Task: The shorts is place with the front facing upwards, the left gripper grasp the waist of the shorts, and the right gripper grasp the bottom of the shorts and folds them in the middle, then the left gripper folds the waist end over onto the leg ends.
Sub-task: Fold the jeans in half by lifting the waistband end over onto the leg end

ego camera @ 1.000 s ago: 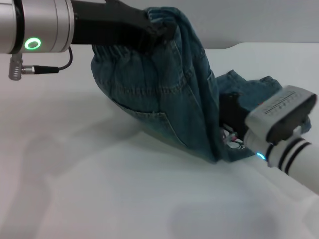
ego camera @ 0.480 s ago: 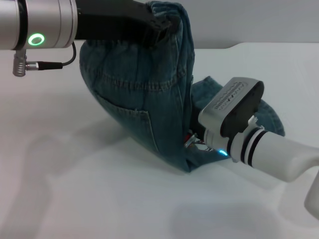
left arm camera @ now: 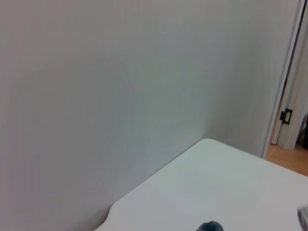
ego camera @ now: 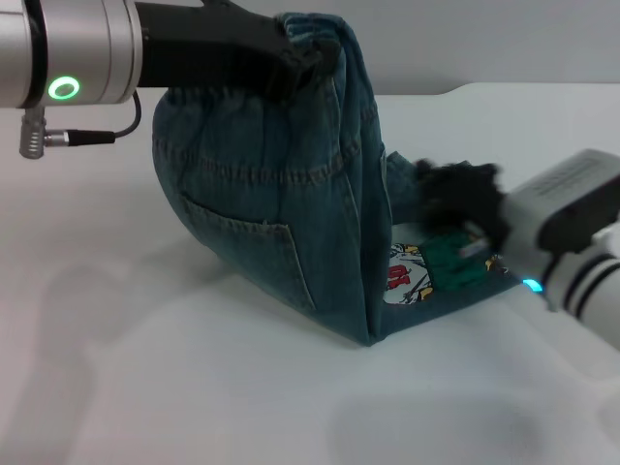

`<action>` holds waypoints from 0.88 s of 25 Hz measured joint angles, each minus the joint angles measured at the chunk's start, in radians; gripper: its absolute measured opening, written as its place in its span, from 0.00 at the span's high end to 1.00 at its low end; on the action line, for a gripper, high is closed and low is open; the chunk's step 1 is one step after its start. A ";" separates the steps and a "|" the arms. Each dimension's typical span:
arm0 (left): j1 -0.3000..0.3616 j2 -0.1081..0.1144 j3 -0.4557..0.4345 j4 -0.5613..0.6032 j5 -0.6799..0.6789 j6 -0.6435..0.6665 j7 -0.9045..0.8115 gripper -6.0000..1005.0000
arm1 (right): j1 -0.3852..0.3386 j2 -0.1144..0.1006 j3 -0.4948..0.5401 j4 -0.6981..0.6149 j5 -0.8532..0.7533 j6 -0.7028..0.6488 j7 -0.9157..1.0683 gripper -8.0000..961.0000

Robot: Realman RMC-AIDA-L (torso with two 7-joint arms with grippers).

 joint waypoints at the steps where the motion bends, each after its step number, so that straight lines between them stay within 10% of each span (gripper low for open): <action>1: 0.002 0.000 0.001 0.004 -0.002 0.000 0.003 0.91 | -0.006 0.000 0.078 -0.054 -0.018 0.027 -0.003 0.99; 14: -0.002 -0.002 0.017 0.155 -0.226 0.046 0.148 0.91 | -0.211 0.008 0.520 -0.037 -0.316 0.195 -0.005 0.99; 22: -0.041 -0.002 0.043 0.255 -0.299 0.058 0.214 0.91 | -0.233 0.010 0.515 -0.043 -0.366 0.235 -0.005 0.99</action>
